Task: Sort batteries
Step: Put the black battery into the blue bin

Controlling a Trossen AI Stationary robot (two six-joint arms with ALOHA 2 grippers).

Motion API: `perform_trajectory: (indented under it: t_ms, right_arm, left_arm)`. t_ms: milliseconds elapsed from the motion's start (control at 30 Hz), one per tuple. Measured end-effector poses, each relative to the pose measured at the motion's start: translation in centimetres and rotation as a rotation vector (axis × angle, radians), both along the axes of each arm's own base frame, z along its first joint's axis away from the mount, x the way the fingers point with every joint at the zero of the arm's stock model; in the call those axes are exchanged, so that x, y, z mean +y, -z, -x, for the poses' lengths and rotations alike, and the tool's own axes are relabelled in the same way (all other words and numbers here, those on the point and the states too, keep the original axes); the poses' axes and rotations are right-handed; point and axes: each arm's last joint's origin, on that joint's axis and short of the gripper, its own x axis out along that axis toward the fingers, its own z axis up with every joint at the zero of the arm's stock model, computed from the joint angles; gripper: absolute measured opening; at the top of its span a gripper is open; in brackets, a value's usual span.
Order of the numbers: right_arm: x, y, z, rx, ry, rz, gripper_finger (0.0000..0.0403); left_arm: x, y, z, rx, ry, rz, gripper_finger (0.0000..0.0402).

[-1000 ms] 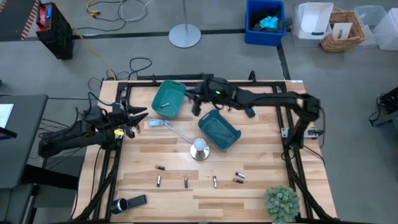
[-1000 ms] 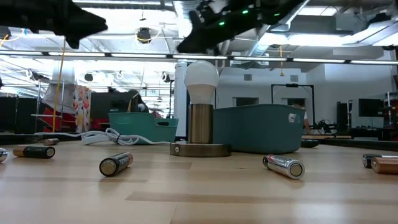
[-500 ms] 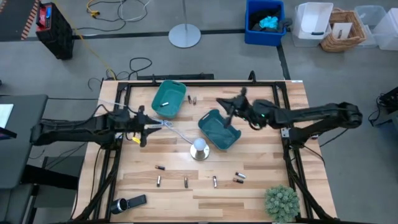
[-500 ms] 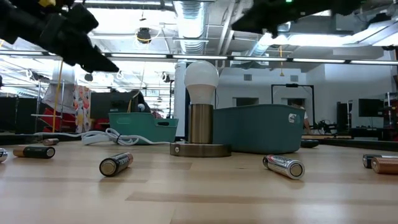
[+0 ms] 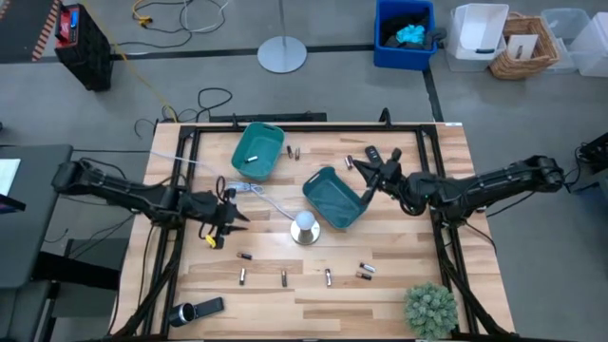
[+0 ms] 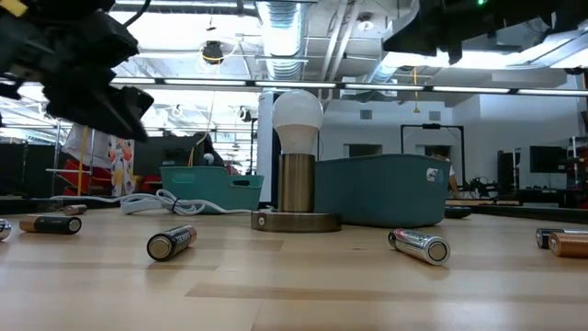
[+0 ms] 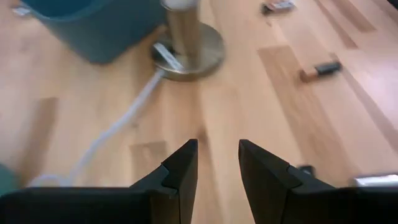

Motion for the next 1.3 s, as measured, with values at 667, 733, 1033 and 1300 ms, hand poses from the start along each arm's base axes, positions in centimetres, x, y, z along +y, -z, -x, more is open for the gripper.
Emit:
perform_trajectory:
  t_ms: [667,733,1033,1300]
  right_arm:
    - [0.2,0.7,0.0,0.026,-0.001,-0.015,0.0023]
    - [0.2,0.7,0.0,0.030,-0.001,-0.014,0.0023]
    - [0.2,0.7,0.0,0.030,-0.001,-0.014,0.0023]
    - [0.2,0.7,0.0,0.028,-0.001,-0.017,0.0023]
  left_arm:
    - [-4.9,2.5,0.6,0.225,0.041,0.179,0.0197]
    - [-5.2,2.8,0.4,0.232,0.039,0.180,0.0198]
    - [-6.4,4.3,-0.2,0.276,0.034,0.172,0.0196]
    - [-6.7,5.4,-0.6,0.312,0.010,0.141,0.0196]
